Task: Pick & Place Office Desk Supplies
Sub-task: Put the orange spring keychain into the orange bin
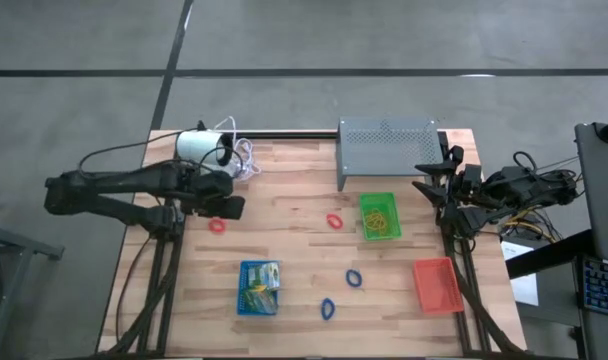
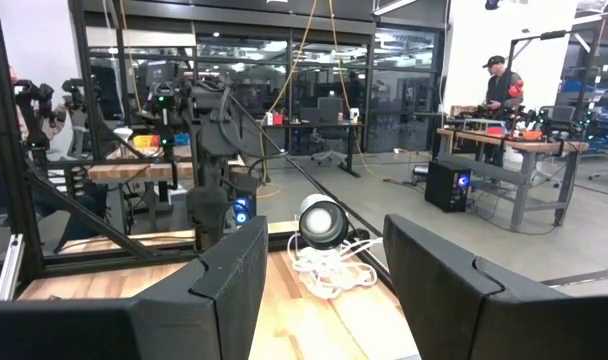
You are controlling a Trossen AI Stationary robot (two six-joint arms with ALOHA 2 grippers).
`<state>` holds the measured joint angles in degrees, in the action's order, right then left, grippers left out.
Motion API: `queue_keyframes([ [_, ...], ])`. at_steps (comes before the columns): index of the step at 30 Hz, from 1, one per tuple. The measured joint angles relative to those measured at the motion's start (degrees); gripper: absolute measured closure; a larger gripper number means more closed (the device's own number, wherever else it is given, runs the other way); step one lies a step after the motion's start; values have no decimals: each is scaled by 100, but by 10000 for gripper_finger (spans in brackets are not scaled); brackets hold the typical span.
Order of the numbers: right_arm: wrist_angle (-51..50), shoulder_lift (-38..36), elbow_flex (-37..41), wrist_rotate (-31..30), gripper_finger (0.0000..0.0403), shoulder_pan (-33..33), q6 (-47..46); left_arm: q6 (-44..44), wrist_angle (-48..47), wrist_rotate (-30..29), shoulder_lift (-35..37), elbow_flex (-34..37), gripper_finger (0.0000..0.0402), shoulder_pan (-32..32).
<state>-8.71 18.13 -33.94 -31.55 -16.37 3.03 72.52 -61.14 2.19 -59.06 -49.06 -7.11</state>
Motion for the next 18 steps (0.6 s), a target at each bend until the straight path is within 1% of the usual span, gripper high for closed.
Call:
queue_keyframes([
  [6,0,0,-2,0,204,1,0,-52,-39,-1,-220,204,235,11],
  [10,0,0,-1,0,204,0,0,5,-48,4,-192,504,236,11],
  [13,1,0,-2,0,204,1,0,95,-45,126,-128,689,236,11],
  [18,0,0,-2,2,204,-1,0,233,23,191,-70,817,236,11],
])
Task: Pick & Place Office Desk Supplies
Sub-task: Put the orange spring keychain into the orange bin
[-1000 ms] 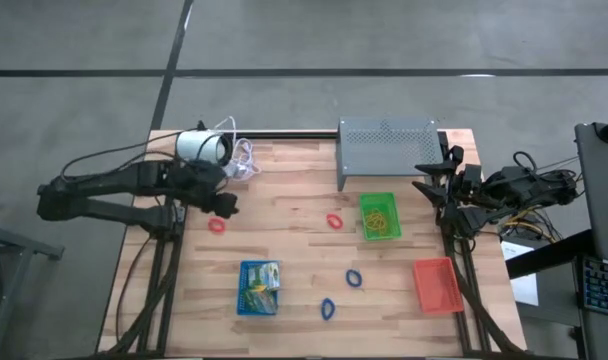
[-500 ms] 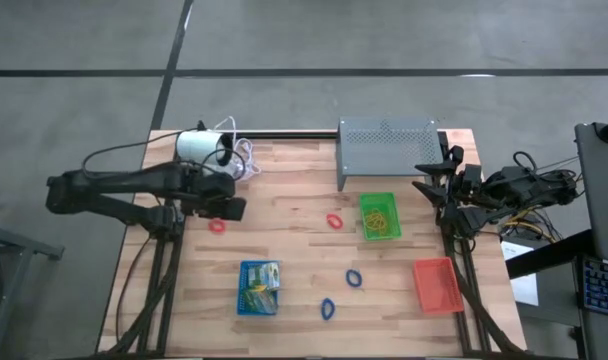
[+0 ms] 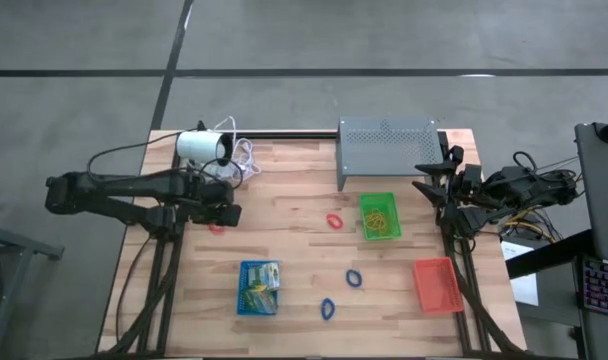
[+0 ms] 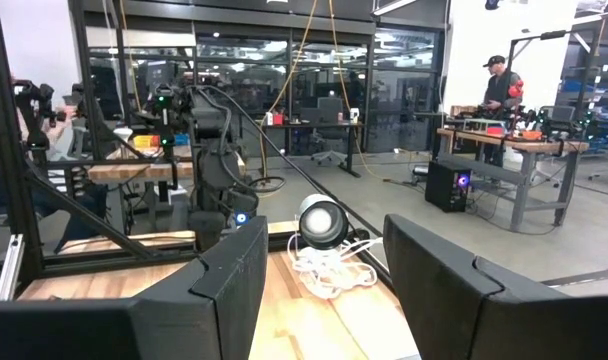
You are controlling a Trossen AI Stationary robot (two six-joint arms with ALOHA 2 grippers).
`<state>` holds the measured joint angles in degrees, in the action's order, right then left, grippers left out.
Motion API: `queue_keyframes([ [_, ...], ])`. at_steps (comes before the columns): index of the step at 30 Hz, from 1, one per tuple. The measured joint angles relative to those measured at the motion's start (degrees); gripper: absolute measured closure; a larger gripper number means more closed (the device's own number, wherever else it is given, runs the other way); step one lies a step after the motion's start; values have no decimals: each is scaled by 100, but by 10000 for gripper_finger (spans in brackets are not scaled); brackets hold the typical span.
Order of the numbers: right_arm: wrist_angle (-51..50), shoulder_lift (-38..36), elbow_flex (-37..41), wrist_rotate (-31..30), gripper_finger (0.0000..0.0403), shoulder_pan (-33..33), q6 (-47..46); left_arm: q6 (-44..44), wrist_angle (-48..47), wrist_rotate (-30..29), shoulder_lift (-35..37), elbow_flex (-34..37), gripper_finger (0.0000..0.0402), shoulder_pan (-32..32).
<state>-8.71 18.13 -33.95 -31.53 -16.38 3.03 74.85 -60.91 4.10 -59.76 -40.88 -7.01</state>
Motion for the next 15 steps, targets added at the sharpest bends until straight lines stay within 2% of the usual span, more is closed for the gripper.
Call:
queue_keyframes([
  [9,2,0,0,-1,204,0,0,184,153,6,4,-2,236,-7],
  [15,2,0,2,-2,204,2,0,595,307,404,4,-2,236,-9],
])
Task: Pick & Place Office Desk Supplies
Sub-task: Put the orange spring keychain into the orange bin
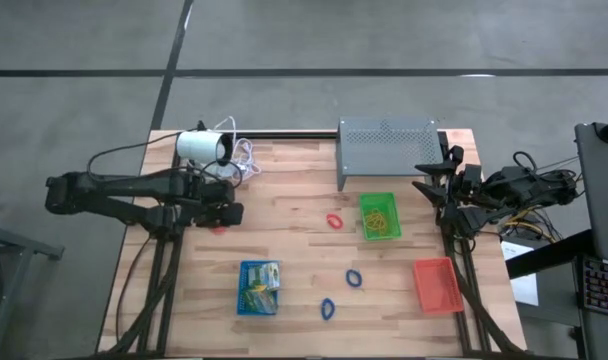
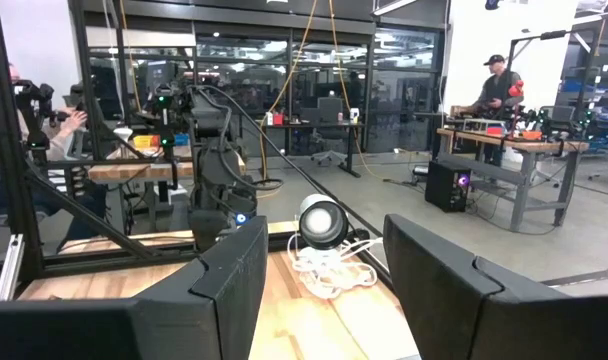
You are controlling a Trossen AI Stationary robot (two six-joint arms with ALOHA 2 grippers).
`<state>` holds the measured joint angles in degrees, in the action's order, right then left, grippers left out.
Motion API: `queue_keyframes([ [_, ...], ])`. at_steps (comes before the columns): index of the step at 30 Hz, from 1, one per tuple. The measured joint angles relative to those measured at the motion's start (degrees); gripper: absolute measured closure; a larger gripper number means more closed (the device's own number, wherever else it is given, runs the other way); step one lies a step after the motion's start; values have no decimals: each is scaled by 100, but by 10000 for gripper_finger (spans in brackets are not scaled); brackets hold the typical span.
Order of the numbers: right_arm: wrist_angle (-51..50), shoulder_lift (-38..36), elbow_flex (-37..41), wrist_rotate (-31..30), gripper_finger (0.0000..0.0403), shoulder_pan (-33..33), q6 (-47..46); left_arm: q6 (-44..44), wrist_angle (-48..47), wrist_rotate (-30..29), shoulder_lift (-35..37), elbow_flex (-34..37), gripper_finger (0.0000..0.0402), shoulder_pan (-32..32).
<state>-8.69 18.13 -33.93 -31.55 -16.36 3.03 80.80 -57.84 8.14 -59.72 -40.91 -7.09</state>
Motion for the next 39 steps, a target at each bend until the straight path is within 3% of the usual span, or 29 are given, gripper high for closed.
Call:
queue_keyframes([
  [22,-1,0,-2,0,204,-1,0,203,-36,-201,-7,0,236,0],
  [26,0,0,-2,0,204,-1,0,-49,-47,-530,-40,23,236,2],
  [33,-2,0,-2,1,204,-1,0,-241,455,-87,-178,569,236,2],
  [39,-2,0,-2,2,204,0,0,-250,1303,-115,-203,1114,236,2],
])
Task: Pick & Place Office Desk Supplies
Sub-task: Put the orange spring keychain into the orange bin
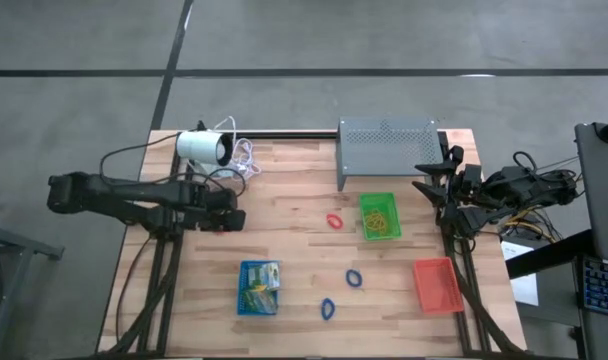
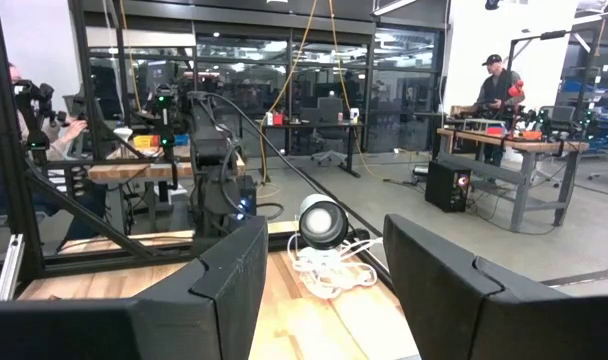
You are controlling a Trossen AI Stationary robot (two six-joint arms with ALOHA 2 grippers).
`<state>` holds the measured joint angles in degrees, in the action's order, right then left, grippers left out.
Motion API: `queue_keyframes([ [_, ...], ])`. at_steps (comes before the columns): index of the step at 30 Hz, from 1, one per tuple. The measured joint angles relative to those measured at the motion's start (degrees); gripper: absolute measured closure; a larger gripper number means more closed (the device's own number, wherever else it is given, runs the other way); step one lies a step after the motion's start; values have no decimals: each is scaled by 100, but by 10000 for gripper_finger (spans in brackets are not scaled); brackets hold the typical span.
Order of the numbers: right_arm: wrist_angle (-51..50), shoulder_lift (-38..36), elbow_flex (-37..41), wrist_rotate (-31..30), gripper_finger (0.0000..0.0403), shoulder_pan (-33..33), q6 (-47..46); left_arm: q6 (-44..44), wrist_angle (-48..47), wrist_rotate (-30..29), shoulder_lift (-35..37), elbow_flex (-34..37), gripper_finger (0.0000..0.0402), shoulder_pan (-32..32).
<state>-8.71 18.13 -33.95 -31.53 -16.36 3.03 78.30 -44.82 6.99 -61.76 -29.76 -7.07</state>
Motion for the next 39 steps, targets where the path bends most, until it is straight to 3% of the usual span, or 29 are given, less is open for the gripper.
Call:
queue_keyframes([
  [16,1,1,0,-2,204,0,0,-378,-35,-549,0,120,236,-3],
  [39,0,0,0,-2,204,0,0,-332,915,-393,0,724,236,-52],
])
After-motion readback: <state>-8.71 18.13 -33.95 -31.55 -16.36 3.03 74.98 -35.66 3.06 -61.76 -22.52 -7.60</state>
